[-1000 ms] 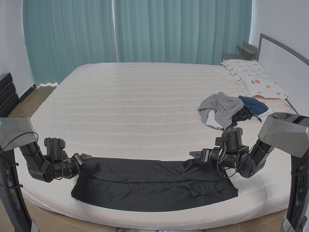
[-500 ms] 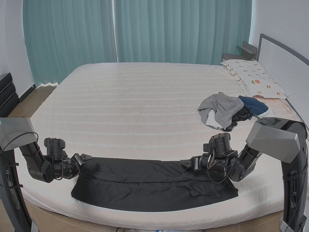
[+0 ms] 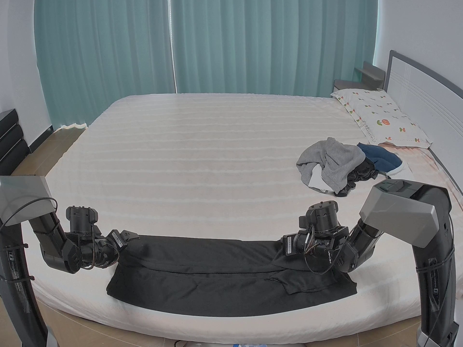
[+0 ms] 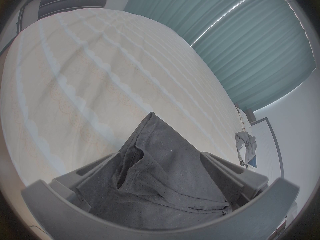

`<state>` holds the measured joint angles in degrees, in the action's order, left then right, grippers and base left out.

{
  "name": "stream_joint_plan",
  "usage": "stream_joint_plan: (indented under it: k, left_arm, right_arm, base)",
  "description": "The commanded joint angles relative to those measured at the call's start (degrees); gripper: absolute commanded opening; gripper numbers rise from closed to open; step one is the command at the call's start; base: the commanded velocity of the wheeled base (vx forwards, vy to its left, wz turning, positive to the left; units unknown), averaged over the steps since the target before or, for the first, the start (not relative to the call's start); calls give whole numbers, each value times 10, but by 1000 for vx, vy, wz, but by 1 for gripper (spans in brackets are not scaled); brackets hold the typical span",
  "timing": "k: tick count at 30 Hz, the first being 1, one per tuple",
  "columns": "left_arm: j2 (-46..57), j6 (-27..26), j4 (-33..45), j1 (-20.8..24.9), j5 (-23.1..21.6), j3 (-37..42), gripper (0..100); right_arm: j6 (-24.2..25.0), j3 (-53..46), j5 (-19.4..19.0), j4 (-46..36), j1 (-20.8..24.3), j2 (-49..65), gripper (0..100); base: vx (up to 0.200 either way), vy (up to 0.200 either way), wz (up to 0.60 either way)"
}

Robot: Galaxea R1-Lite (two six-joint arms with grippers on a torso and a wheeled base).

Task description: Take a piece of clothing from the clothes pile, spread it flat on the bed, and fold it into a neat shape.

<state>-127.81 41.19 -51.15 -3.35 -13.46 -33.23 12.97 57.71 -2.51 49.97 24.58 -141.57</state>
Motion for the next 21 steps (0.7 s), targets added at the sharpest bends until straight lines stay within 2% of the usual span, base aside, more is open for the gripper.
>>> stream_joint_plan:
  k: [1,13,20,21]
  left_arm:
    - [-1,0,0,0,0,0,100]
    - [-1,0,0,0,1,0,100]
    - [-1,0,0,0,1,0,100]
    - [-1,-1,0,0,1,0,100]
  right_arm:
    - [0,3,0,1,0,-3,0]
    - [2,28,1,8,16,-5,0]
    - [0,36,15,7,21,-12,0]
    - [0,36,16,7,21,-13,100]
  base:
    - [0,0,0]
    - [0,0,0]
    - [0,0,0]
    - [0,0,0]
